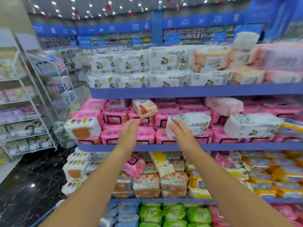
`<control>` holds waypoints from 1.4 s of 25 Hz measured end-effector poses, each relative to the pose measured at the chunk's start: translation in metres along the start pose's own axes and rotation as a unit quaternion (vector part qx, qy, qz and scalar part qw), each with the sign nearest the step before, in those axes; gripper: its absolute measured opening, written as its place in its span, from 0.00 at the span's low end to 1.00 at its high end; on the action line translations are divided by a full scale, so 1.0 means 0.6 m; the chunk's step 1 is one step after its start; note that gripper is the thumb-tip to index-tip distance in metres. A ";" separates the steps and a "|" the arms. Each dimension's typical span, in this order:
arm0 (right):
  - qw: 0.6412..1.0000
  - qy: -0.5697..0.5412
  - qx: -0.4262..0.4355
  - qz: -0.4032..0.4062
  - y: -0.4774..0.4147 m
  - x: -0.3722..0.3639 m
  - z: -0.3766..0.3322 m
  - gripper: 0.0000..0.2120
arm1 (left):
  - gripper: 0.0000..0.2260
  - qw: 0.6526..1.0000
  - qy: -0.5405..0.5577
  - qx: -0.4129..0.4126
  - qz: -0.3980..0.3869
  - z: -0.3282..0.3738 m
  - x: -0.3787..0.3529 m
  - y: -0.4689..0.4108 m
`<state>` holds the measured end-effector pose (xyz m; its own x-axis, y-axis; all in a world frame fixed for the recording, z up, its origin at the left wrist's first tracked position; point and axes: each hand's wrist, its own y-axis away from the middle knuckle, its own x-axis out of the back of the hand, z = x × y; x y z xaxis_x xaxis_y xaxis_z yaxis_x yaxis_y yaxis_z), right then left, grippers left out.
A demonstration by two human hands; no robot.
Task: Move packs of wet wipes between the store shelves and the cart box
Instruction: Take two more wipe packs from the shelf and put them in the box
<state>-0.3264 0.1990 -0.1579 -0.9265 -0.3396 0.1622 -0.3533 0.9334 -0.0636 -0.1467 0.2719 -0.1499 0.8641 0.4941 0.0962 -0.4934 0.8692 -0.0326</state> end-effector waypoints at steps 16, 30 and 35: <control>0.968 0.082 0.108 0.211 -0.274 0.438 -0.197 0.24 | 0.16 0.983 -0.007 -0.119 -0.139 0.343 -0.401 -0.322; 0.947 -0.002 -0.002 0.320 -0.521 0.616 -0.235 0.20 | 0.46 0.984 -0.121 -0.101 -0.077 0.298 -0.505 -0.516; 0.913 -0.304 -0.114 0.247 -0.634 0.660 -0.287 0.38 | 0.32 0.981 -0.095 -0.116 -0.121 0.292 -0.510 -0.532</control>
<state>-0.5368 -0.2705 0.1001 -0.8910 0.1918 -0.4115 0.0986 0.9665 0.2370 -0.2712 -0.1601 0.0054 0.9086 0.2785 0.3113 -0.2204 0.9527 -0.2091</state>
